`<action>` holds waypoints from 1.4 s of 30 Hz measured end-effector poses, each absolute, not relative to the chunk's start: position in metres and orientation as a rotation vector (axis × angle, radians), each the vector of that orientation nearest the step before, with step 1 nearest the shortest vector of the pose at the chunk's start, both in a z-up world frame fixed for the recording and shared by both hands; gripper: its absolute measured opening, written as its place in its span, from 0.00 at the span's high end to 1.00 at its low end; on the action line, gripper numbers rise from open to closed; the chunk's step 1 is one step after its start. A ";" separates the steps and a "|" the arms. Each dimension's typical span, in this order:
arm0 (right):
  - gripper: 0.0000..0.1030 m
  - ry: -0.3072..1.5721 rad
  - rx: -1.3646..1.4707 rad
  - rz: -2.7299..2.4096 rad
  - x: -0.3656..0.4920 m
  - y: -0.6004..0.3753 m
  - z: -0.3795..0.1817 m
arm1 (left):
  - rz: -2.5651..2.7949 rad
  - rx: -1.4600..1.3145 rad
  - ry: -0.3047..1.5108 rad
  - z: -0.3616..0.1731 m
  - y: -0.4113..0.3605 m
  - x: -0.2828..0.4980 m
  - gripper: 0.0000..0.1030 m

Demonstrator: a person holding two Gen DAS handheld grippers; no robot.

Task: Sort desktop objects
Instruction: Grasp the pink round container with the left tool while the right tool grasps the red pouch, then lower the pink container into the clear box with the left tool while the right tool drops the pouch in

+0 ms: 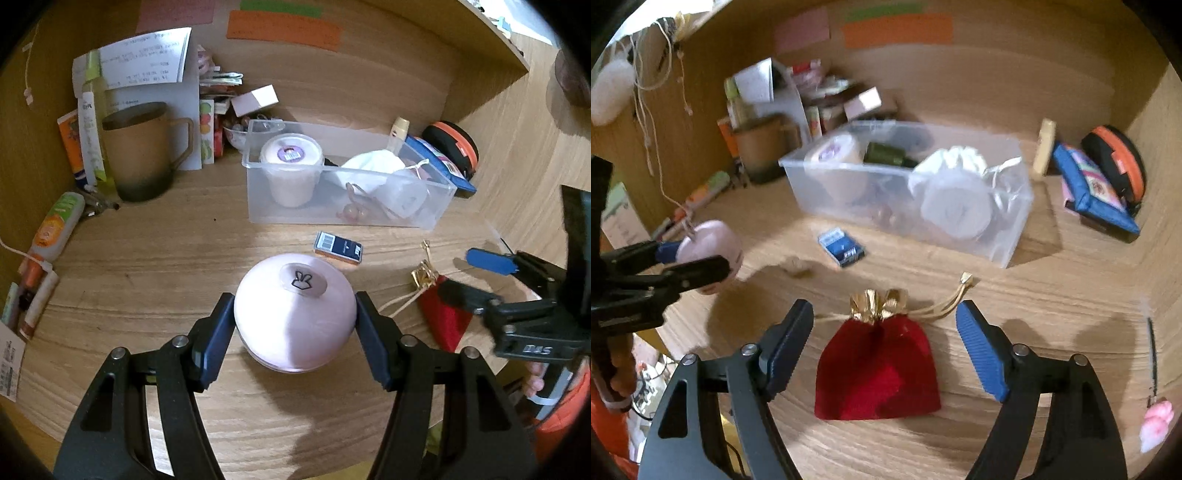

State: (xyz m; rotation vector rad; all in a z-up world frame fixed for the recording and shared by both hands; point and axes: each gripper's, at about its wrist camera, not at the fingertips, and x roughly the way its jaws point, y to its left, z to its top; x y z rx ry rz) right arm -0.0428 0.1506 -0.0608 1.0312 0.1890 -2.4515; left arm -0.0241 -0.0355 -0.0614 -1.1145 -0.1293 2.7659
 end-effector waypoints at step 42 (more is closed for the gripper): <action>0.75 0.147 0.734 -2.506 -0.057 0.149 0.022 | 2.770 -0.995 -0.148 -0.001 -0.048 -0.066 0.39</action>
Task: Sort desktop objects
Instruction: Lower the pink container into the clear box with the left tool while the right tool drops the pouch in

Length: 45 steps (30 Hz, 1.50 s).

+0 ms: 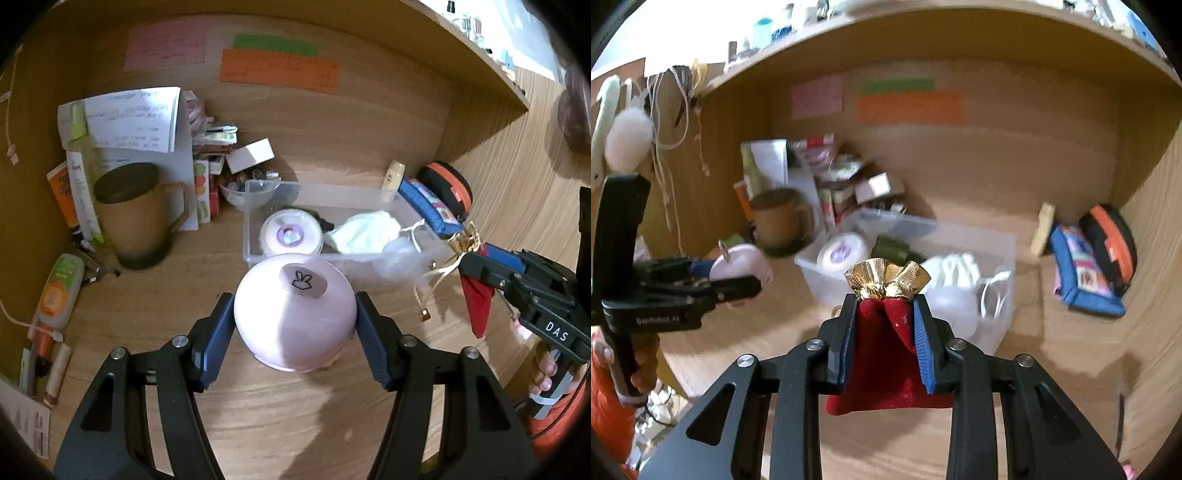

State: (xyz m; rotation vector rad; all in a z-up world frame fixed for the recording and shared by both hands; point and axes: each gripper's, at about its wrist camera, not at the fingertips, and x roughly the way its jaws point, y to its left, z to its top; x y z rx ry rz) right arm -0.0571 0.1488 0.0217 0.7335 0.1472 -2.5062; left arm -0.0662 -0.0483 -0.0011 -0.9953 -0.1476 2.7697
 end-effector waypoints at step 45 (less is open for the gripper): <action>0.68 0.070 0.902 -2.570 -0.219 0.166 -0.025 | 2.617 -1.058 0.057 -0.028 0.030 -0.218 0.48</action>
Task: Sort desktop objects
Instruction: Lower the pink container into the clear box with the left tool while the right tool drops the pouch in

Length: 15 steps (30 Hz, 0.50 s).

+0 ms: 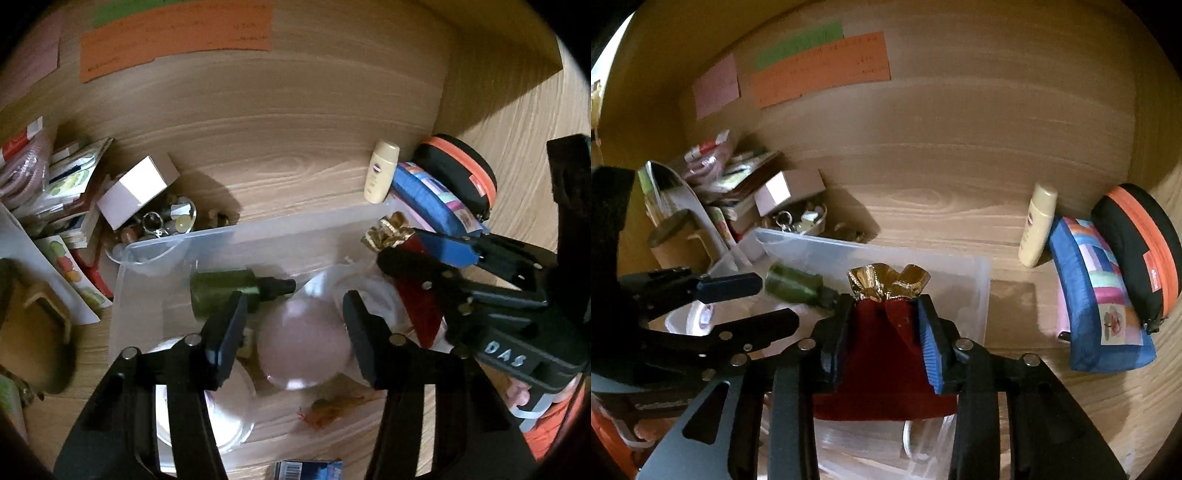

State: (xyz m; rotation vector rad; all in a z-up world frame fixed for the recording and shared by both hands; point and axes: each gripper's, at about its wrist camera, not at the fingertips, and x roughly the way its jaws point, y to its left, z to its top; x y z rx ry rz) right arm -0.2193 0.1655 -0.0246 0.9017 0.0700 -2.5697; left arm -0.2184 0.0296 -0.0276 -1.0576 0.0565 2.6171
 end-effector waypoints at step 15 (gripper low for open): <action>0.49 0.155 0.895 -2.627 -0.216 0.155 -0.029 | 2.639 -1.029 -0.009 -0.020 0.019 -0.217 0.47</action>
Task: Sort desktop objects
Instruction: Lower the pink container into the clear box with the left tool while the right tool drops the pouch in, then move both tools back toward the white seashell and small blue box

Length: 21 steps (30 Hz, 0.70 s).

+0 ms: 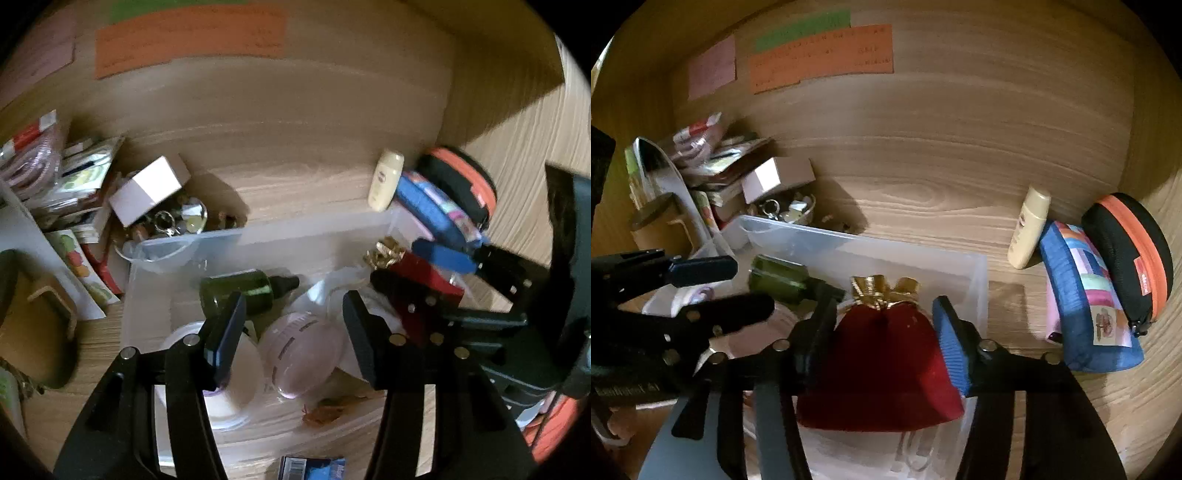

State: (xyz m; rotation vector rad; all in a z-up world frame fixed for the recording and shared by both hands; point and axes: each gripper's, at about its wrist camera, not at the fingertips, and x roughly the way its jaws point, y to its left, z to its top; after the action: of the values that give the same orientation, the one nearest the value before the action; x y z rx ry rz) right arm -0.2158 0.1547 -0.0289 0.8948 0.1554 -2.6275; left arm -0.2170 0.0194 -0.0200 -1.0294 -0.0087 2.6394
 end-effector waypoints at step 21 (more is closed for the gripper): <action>0.20 0.018 0.770 -2.628 -0.158 0.161 0.025 | 2.782 -1.027 -0.013 0.005 -0.023 -0.145 0.08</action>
State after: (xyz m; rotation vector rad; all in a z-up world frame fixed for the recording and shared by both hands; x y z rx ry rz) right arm -0.1579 0.1606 0.0245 0.7702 0.0183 -2.6276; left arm -0.1450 -0.0233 0.0053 -1.0267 -0.0130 2.7823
